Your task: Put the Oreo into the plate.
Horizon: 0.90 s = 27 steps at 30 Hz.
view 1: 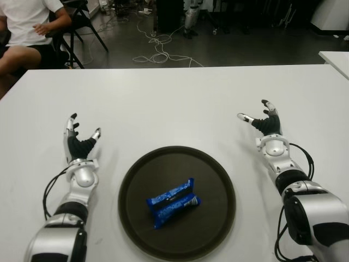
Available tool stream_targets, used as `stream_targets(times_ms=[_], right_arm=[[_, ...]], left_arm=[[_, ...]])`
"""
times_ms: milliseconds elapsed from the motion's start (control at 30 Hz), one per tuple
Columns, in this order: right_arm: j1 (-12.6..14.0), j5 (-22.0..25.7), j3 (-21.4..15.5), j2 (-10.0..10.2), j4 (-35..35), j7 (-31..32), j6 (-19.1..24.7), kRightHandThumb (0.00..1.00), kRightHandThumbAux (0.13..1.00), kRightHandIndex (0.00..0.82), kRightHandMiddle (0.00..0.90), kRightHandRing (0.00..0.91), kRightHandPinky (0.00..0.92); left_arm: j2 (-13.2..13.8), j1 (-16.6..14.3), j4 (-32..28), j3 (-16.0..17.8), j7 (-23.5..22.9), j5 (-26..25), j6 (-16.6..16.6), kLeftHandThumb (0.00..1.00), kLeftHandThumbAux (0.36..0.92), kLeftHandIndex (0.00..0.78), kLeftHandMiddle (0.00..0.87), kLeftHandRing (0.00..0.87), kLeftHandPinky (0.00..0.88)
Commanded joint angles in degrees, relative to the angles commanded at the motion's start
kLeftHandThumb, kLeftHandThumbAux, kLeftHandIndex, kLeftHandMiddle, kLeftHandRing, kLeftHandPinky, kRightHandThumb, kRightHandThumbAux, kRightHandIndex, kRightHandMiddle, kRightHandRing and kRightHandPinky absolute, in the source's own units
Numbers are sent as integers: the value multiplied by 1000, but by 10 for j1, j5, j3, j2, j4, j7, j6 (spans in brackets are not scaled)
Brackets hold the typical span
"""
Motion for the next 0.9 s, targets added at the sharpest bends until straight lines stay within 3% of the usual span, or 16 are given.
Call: stream_targets(times_ms=[333, 533, 567, 633, 733, 800, 867, 900], right_arm=[[22, -9, 9, 7, -16, -12, -21, 0, 750, 79, 55, 76, 63], [28, 2, -2, 9, -17, 2, -57, 0, 716, 67, 147, 158, 127], [29, 3, -3, 10, -16, 3, -64, 0, 712, 64, 169, 183, 146], [31, 5, -5, 10, -14, 3, -73, 0, 709, 46, 353, 410, 271], [34, -2, 0, 10, -13, -4, -88, 0, 712, 36, 486, 569, 359], [37, -10, 7, 11, -13, -10, -97, 0, 712, 32, 538, 625, 407], [41, -21, 17, 10, -15, -20, -109, 0, 703, 13, 655, 724, 593], [43, -26, 21, 10, -15, -25, -114, 0, 701, 10, 674, 740, 625]], left_arm=[[1, -4, 5, 1, 1, 0, 10, 214, 782, 103, 121, 142, 186], [1, -5, 7, 3, 4, -1, 8, 226, 783, 112, 125, 152, 198], [0, -5, 8, 3, 4, -2, 6, 226, 784, 113, 125, 151, 197], [0, -5, 8, 4, 4, -2, 4, 228, 789, 115, 126, 151, 193], [1, -4, 9, 4, 3, -2, 0, 233, 791, 116, 127, 149, 185], [1, -4, 9, 4, 4, -2, -2, 237, 791, 116, 128, 149, 180], [1, -3, 9, 3, 5, -1, -2, 238, 788, 113, 128, 147, 180], [1, -3, 9, 3, 6, -1, -1, 238, 787, 113, 128, 147, 181]])
